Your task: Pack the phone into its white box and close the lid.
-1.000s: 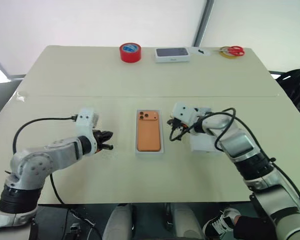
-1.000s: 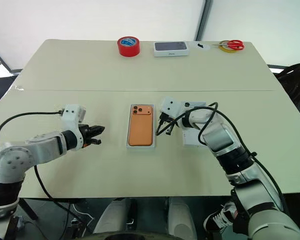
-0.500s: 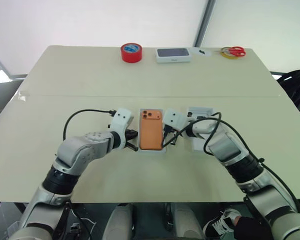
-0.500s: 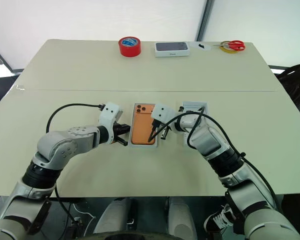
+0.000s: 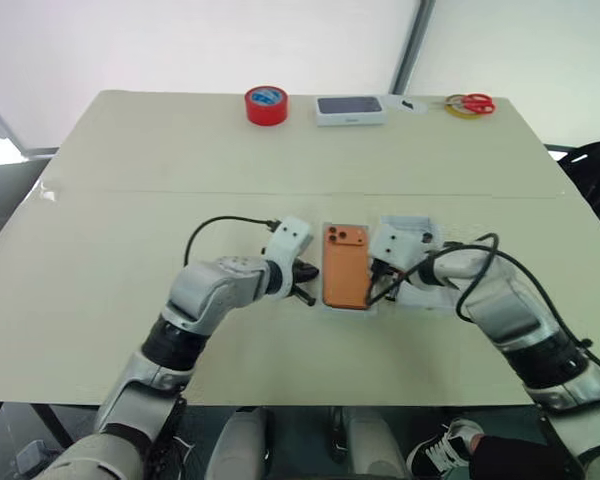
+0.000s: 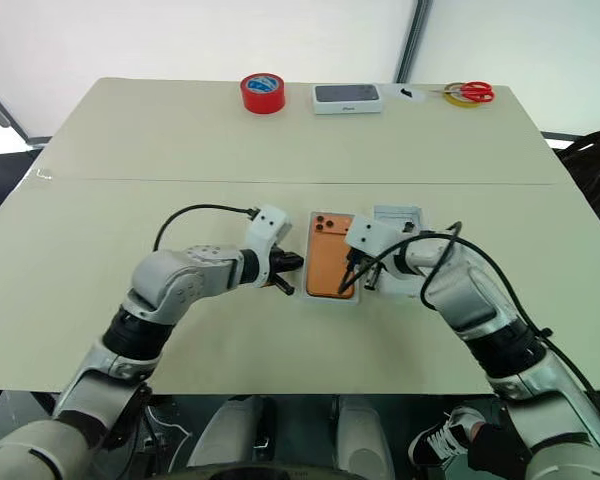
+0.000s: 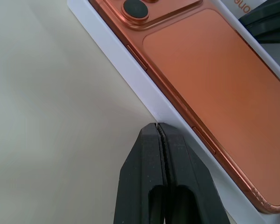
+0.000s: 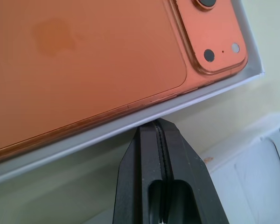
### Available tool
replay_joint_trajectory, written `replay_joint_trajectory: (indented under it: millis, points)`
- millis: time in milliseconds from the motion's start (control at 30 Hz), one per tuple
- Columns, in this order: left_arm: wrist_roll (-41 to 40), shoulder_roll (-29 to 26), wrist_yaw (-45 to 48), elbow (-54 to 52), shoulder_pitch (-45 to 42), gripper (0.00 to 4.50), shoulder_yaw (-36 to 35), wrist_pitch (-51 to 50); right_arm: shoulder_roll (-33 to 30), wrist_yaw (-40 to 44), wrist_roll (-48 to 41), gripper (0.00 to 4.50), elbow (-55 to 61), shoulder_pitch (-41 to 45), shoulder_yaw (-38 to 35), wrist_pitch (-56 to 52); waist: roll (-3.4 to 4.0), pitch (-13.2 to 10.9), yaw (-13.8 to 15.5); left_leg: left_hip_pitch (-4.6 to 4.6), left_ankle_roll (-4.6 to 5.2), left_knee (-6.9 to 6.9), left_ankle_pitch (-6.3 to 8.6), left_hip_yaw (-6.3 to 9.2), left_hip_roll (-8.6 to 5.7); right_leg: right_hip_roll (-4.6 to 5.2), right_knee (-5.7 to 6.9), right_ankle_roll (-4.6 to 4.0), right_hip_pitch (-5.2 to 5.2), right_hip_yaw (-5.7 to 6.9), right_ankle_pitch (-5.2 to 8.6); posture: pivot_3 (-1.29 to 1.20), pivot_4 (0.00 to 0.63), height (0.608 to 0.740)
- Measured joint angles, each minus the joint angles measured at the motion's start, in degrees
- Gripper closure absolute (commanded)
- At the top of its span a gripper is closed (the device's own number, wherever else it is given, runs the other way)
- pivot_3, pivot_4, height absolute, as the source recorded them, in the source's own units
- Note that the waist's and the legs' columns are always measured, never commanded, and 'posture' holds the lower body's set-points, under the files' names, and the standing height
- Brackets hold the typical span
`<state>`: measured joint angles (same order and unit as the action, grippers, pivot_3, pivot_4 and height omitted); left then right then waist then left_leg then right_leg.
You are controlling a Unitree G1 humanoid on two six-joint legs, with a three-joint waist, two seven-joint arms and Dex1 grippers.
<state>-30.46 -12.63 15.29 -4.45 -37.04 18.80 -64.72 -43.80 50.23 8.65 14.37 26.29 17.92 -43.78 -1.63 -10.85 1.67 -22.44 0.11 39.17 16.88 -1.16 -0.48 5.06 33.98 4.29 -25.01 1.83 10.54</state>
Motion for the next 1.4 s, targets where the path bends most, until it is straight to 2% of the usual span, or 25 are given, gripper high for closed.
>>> replay_joint_trajectory:
  millis: [267, 433, 1367, 1400]
  points:
    - [3.58, 6.05, 6.11, 3.83, -1.83, 4.44, 3.50, 0.13, -6.79, 1.12, -0.83, 4.50, 7.81, -9.14, -6.55, -4.49, 0.02, 0.01, 0.60, -0.01, 0.06, 0.00, 0.04, 0.00, 0.03, -0.01, -0.02, 0.07, -0.01, 0.01, 0.06, 0.00, 0.150, 0.732]
    - [4.71, 7.27, 8.33, 3.82, -1.82, 4.44, 4.56, -0.74, -7.52, 1.19, -1.00, 4.50, 8.47, -10.56, -8.39, -5.00, 0.02, 0.01, 0.54, -0.01, 0.06, 0.01, 0.04, 0.00, 0.04, -0.01, -0.02, 0.15, -0.01, 0.01, 0.10, 0.00, 0.150, 0.732]
    - [5.96, 6.54, 11.00, 0.80, 0.03, 4.44, 1.91, -3.63, -8.70, 2.09, -2.58, 4.50, 8.38, -11.02, -8.40, -2.73, 0.03, 0.01, 0.25, 0.04, 0.06, 0.02, 0.04, -0.02, 0.12, -0.09, 0.05, 0.07, -0.03, 0.00, 0.06, 0.00, 0.150, 0.732]
    - [5.86, 6.21, 11.19, 0.11, 0.60, 4.48, 1.59, -3.85, -9.19, 2.60, -3.16, 4.25, 8.35, -11.02, -8.73, -2.36, 0.04, 0.01, 0.24, 0.04, 0.06, 0.01, 0.04, -0.02, 0.13, -0.09, 0.05, 0.07, -0.03, 0.00, 0.05, 0.00, 0.150, 0.732]
